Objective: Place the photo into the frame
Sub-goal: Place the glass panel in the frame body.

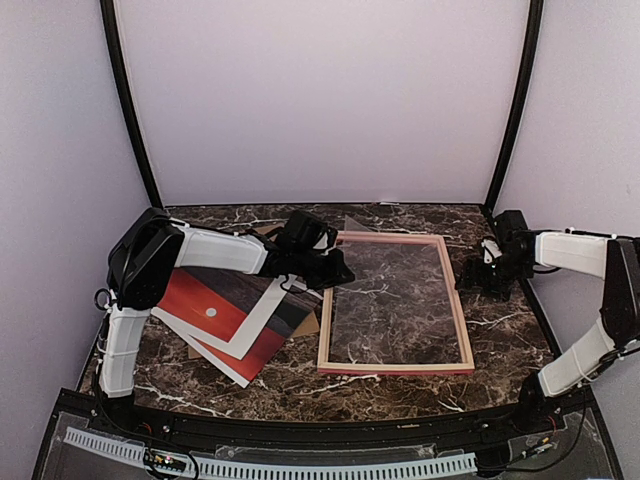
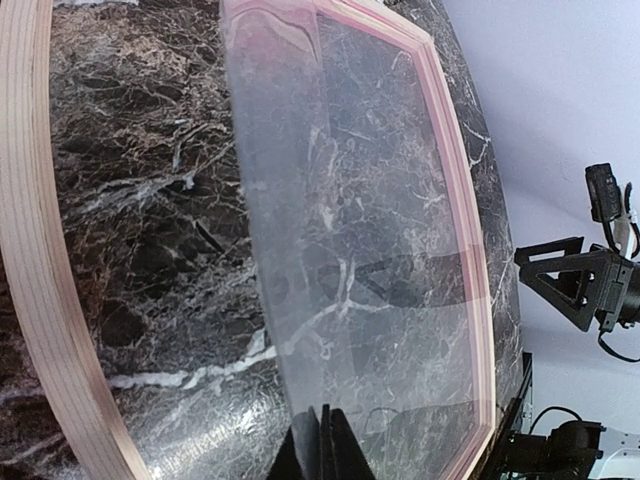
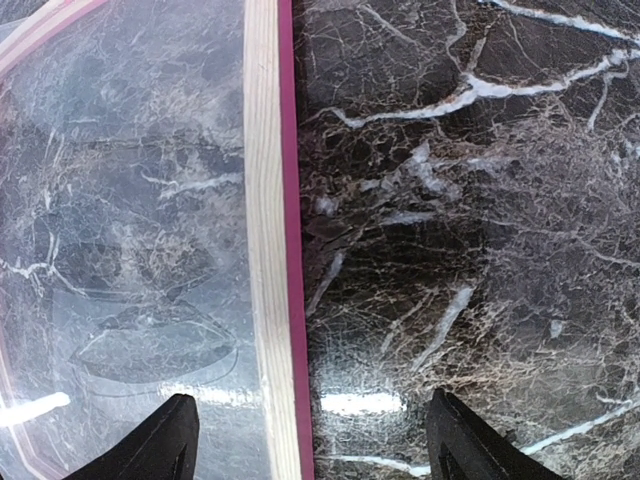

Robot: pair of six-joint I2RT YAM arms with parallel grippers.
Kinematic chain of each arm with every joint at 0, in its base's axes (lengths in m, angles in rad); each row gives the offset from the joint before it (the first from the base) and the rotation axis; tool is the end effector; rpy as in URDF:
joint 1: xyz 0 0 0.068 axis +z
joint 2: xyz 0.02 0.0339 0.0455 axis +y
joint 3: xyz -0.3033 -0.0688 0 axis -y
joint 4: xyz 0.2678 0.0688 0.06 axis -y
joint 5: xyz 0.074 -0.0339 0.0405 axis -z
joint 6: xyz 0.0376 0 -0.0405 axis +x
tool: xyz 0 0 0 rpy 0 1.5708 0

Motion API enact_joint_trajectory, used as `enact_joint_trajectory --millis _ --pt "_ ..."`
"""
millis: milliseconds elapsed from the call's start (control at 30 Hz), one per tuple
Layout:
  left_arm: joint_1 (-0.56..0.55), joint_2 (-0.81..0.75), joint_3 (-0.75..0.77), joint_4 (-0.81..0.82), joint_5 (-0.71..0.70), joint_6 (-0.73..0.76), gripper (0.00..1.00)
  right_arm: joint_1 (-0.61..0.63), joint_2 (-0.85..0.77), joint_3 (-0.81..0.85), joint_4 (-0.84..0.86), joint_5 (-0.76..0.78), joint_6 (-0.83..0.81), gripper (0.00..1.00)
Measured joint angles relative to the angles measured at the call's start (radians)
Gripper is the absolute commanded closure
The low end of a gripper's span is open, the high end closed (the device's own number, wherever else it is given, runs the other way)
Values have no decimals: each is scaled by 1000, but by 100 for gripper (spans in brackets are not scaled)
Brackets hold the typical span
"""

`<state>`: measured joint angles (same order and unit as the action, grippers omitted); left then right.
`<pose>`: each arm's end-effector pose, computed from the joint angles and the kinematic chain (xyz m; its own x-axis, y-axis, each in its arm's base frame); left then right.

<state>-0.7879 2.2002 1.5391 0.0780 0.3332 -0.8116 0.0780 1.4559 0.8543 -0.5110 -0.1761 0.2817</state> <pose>0.3709 -0.3902 0.1813 -0.8929 -0.0744 -0.4440 0.3119 0.6087 -0.7295 0.2877 0.0291 0.2131 -0.9017 0.2040 -0.3812 0.1007 0.9565 0.2739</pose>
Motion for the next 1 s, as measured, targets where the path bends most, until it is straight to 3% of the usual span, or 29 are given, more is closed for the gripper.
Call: enact_joint_trajectory --millis 1000 --pt "7 -1 11 -21 7 17 100 3 8 0 4 0 0 20"
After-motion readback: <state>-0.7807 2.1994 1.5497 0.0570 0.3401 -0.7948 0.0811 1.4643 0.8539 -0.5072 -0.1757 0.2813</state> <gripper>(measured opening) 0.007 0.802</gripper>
